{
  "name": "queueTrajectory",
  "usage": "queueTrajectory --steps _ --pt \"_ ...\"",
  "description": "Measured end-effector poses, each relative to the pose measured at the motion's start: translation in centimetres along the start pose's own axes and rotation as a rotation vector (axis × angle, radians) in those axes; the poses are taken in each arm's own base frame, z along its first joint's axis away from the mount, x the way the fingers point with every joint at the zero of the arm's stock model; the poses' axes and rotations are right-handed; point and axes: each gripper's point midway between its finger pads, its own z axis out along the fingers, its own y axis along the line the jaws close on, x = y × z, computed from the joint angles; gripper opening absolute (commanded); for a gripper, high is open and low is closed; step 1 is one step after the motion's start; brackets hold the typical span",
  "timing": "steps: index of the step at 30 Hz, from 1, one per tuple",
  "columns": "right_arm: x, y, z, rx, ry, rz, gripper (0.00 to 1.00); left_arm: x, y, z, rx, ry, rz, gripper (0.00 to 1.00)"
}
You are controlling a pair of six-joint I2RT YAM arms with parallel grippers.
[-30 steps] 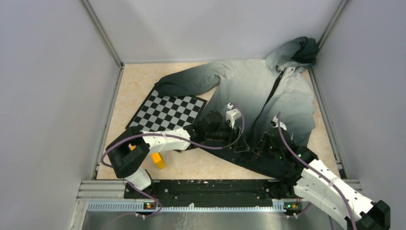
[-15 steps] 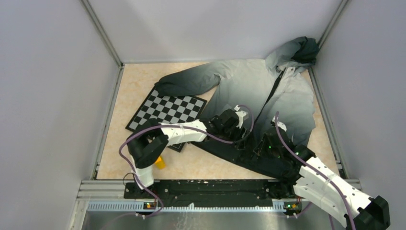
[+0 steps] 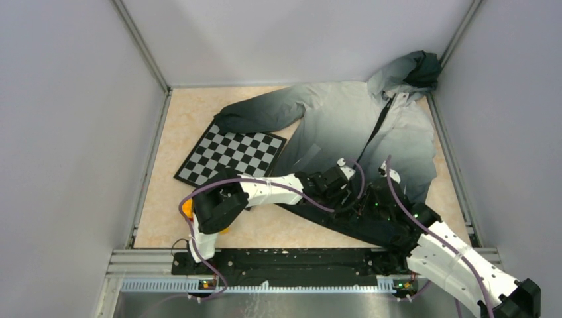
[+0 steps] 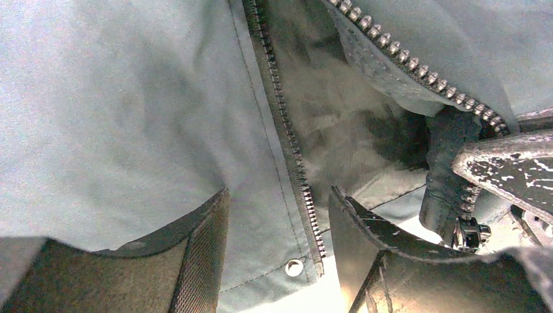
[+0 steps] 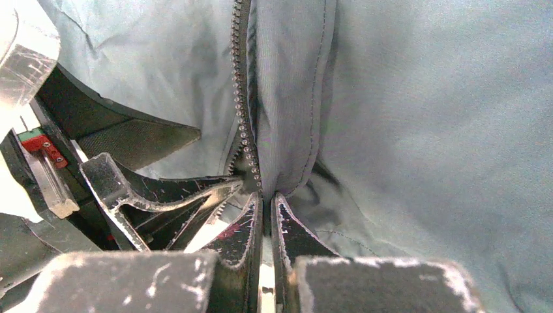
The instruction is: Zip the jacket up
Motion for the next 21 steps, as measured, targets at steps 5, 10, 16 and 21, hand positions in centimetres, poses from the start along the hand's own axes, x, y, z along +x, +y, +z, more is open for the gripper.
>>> queueTrajectory --steps 5,10,16,21 --pt "0.0 0.0 0.0 0.000 0.000 0.001 0.00 -0.1 0.4 0.0 -0.022 -0.007 0.007 0.59" --pt "0.0 0.0 0.0 -0.001 0.000 0.001 0.00 0.1 0.5 0.0 -0.022 -0.006 0.015 0.73" --pt "0.0 0.0 0.0 -0.001 0.000 0.001 0.00 0.3 1.2 -1.0 -0.045 -0.027 0.038 0.62" --pt "0.0 0.0 0.0 -0.001 0.000 0.001 0.00 0.2 1.4 -1.0 -0.049 -0.029 0.051 0.63"
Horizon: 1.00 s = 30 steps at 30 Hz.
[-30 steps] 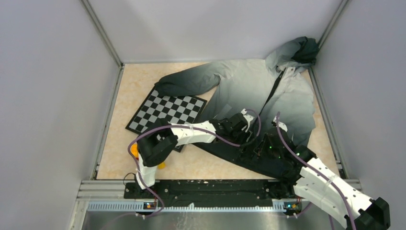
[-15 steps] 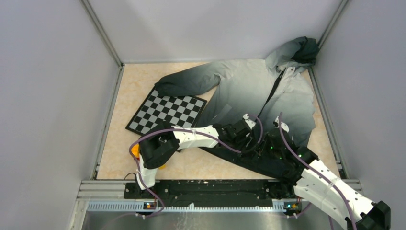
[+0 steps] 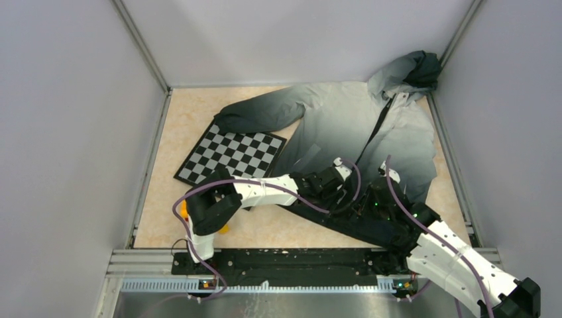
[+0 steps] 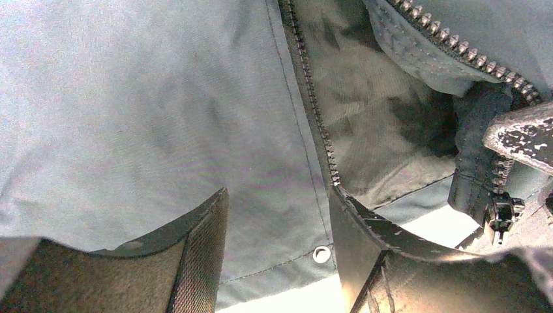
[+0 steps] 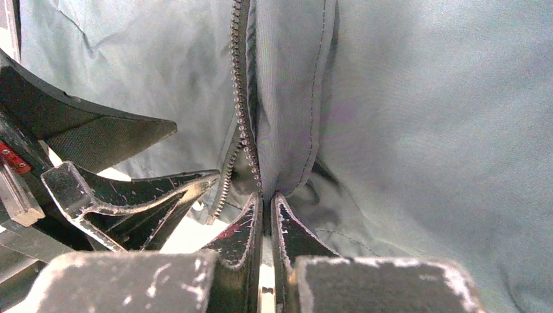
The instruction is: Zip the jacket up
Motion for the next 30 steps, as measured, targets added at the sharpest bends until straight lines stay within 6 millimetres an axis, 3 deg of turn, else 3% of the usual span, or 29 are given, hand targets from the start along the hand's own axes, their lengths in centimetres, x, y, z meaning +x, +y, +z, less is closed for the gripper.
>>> queueTrajectory --steps 3,8,20,26,30 --pt "0.0 0.0 0.0 0.000 0.000 0.000 0.00 0.0 0.0 0.0 0.002 -0.001 0.004 0.65" --pt "0.0 0.0 0.0 0.000 0.000 0.000 0.00 0.2 -0.3 0.5 0.004 0.000 0.009 0.61" --pt "0.0 0.0 0.0 0.002 0.001 -0.001 0.00 -0.5 0.1 1.8 -0.043 -0.065 0.022 0.25" --pt "0.2 -0.2 0.3 0.018 0.015 -0.003 0.00 -0.7 -0.1 1.8 -0.025 -0.096 0.022 0.16" --pt "0.5 -0.4 0.6 0.053 0.044 -0.001 0.00 -1.0 -0.6 0.6 0.026 -0.131 0.020 0.11"
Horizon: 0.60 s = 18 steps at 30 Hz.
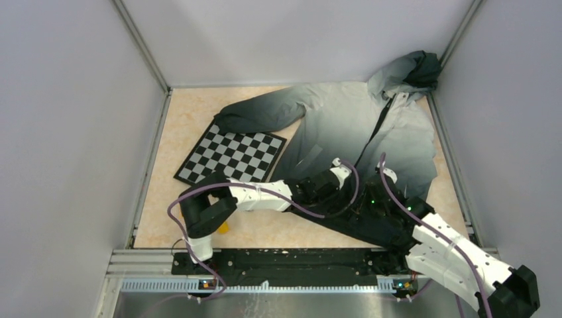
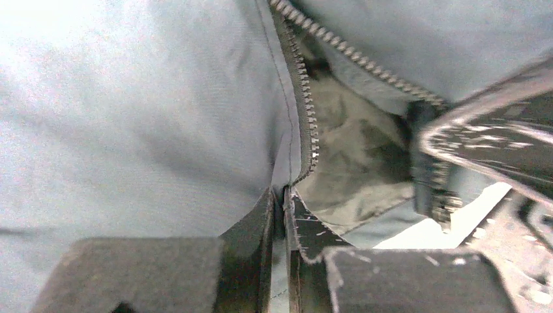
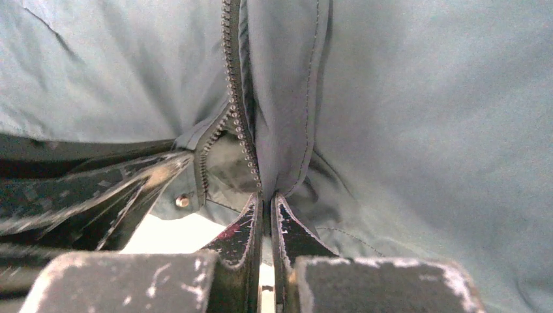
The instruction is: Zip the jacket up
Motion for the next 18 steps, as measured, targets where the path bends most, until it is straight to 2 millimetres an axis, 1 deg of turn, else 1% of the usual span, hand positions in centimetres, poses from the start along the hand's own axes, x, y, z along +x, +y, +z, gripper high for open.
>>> queueTrajectory --steps 2,4,7,10,14,18 --pt "-0.1 0.2 0.0 0.016 0.015 0.011 0.00 -0.9 -0.5 -0.8 0.047 -0.040 -0.012 0.09" --pt "-0.1 0.4 0.0 0.030 0.028 0.029 0.00 -1.8 -0.9 -1.6 0.099 -0.081 -0.031 0.04" --pt "-0.3 0.8 -0.1 0.041 0.038 0.056 0.00 -2.9 -1.0 -2.6 0.175 -0.134 -0.079 0.00" --pt "-0.2 1.1 0.1 0.053 0.064 0.080 0.00 -3.6 -0.8 -3.0 0.235 -0.165 -0.130 0.00" --pt "0.7 1.3 0.6 0.069 0.118 0.122 0.00 -3.4 -0.4 -3.5 0.340 -0.219 -0.215 0.00" --pt "1.4 2.1 0.7 0.055 0.166 0.182 0.00 -2.5 0.0 -3.9 0.416 -0.265 -0.271 0.00"
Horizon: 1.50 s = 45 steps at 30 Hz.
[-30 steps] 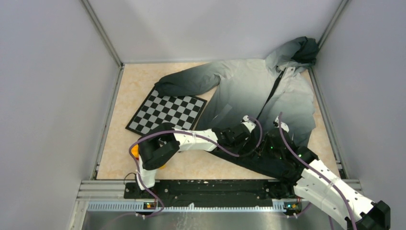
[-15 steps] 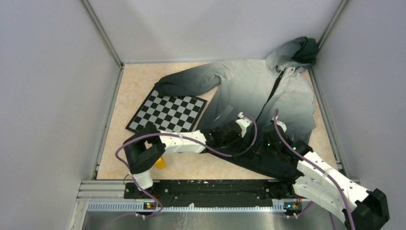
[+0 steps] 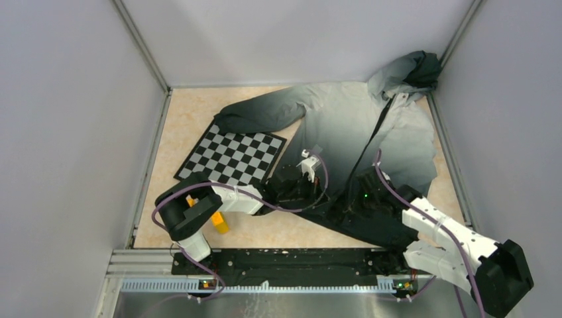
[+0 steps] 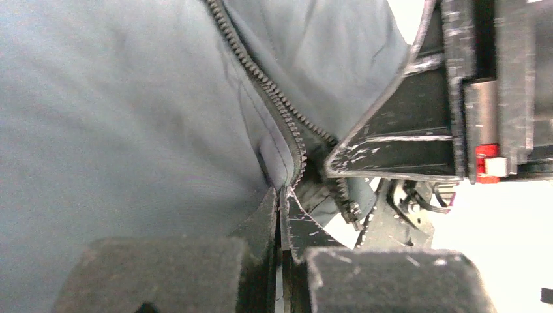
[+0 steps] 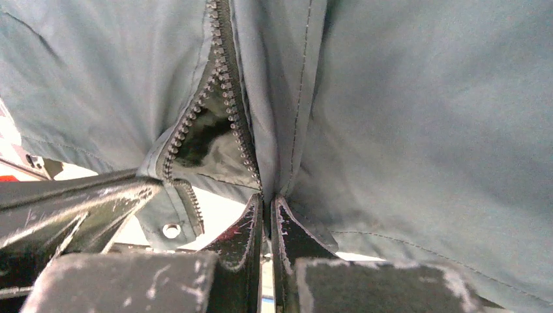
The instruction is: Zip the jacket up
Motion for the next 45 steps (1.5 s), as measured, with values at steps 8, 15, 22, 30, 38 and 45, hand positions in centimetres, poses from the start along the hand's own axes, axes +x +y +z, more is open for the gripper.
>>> queueTrajectory --steps 8,15,22,30,38,45 --pt "1.1 0.4 0.4 0.011 0.063 0.106 0.00 -1.6 -2.0 -0.6 0.133 -0.138 0.042 0.00" --pt "1.2 0.3 0.6 0.026 0.070 0.137 0.00 -4.4 -4.1 -1.0 0.207 -0.260 0.090 0.00" --pt "1.1 1.0 0.4 -0.019 0.063 0.157 0.00 -4.4 -4.9 -0.7 0.218 -0.291 0.159 0.00" --pt "0.7 1.5 -0.7 -0.103 0.023 0.155 0.00 -4.2 -4.6 -0.1 0.210 -0.308 0.209 0.00" --pt "0.6 1.5 -1.1 -0.121 0.012 0.143 0.00 -4.5 -4.7 0.0 0.217 -0.336 0.264 0.00" --pt "0.5 1.7 -1.5 -0.150 -0.004 0.129 0.00 -4.7 -4.7 -0.1 0.214 -0.348 0.292 0.00"
